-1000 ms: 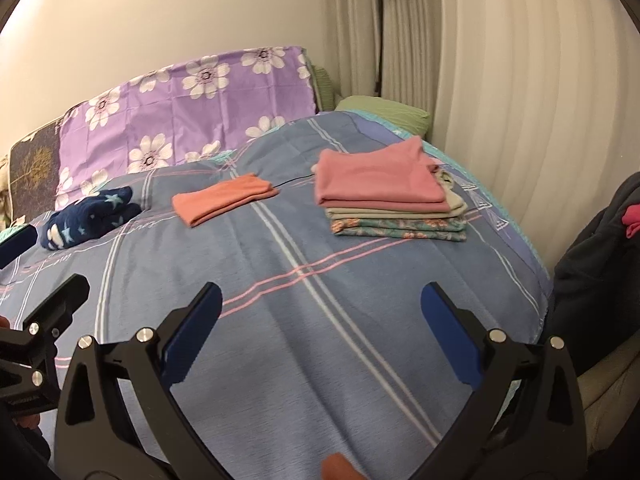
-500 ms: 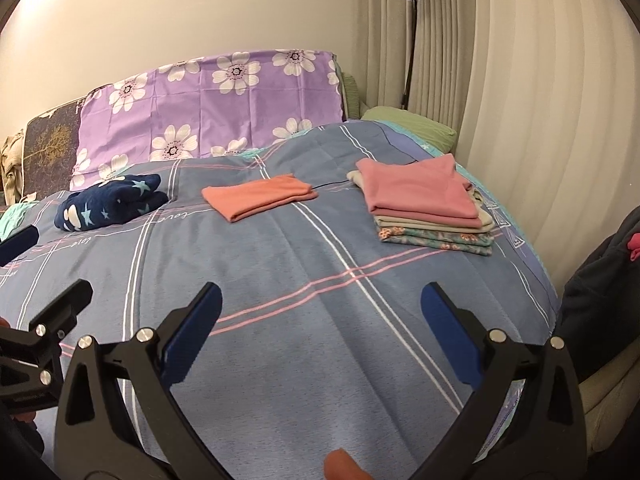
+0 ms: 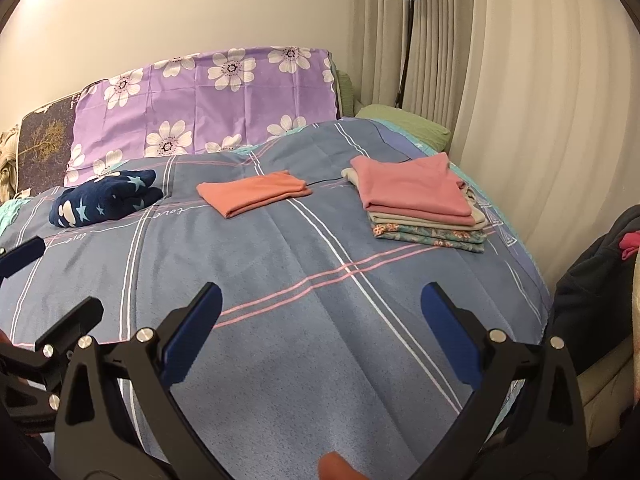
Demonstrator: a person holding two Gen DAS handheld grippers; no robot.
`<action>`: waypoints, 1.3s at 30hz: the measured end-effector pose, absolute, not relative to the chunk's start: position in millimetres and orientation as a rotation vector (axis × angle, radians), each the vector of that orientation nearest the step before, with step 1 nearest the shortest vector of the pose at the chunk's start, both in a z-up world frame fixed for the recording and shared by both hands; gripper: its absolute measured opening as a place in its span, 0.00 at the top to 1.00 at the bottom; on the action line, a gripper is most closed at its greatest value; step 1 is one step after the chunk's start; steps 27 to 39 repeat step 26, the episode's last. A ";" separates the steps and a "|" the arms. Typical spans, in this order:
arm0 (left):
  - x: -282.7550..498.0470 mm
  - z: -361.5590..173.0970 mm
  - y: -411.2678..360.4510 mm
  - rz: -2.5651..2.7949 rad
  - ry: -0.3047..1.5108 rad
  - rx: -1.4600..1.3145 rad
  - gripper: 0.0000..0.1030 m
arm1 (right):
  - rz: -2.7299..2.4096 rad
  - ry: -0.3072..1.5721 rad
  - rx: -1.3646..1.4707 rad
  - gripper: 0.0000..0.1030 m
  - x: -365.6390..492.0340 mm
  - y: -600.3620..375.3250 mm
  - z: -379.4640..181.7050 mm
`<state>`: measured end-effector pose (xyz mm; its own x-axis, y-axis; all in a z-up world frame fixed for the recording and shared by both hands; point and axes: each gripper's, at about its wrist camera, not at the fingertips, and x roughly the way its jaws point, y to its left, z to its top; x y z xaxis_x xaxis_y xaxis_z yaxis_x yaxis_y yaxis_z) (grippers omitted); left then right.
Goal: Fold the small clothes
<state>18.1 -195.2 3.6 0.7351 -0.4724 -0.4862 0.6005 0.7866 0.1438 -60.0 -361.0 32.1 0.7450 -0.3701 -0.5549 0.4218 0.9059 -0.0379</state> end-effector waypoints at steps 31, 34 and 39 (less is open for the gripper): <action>24.1 -5.9 -182.3 -0.552 0.486 0.299 0.01 | -0.410 0.637 0.078 0.02 -49.5 -352.8 15.6; 24.1 -5.9 -182.3 -0.552 0.486 0.299 0.01 | -0.410 0.637 0.078 0.02 -49.5 -352.8 15.6; 24.1 -5.9 -182.3 -0.552 0.486 0.299 0.01 | -0.410 0.637 0.078 0.02 -49.5 -352.8 15.6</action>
